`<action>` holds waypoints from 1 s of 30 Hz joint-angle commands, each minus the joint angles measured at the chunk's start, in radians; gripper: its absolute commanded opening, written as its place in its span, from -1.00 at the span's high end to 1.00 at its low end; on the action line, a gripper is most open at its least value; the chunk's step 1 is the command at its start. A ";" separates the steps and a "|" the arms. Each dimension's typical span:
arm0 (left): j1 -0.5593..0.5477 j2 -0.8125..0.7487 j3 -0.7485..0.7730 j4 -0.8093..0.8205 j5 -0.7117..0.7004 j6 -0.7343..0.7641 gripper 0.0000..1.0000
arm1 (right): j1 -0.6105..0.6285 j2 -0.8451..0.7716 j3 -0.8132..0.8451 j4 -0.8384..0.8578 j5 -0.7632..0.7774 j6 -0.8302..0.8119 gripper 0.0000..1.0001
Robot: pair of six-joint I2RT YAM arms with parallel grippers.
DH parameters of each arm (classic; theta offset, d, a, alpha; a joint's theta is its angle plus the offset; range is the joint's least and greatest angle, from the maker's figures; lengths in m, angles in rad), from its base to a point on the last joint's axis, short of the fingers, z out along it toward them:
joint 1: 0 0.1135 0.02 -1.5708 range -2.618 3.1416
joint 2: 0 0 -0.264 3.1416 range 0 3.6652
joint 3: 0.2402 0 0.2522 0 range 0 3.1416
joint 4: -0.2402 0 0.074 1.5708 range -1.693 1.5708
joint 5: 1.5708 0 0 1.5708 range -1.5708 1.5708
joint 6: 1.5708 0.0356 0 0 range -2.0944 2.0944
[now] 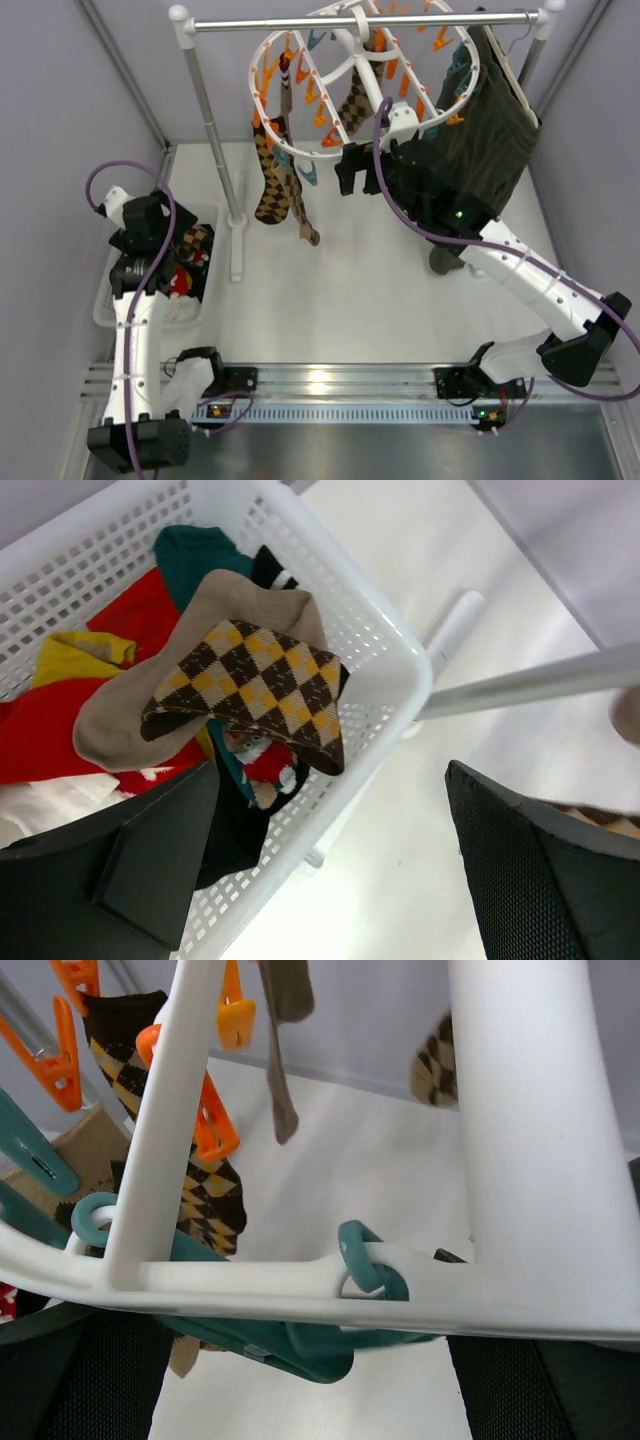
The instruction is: Remove the socks clipped to the hanger
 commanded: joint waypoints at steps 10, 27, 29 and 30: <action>0.003 -0.147 0.017 0.017 0.298 0.127 -0.97 | -0.024 0.026 0.071 0.103 0.149 0.225 -0.99; 0.003 -0.133 0.050 0.017 0.412 0.198 -0.97 | -0.058 0.231 0.337 -0.013 0.145 0.127 -0.99; 0.003 -0.124 0.053 0.018 0.423 0.211 -0.97 | -0.067 0.242 0.351 -0.016 0.142 0.133 -0.99; 0.003 -0.116 0.054 0.018 0.423 0.213 -0.97 | -0.070 0.244 0.347 -0.013 0.134 0.137 -0.99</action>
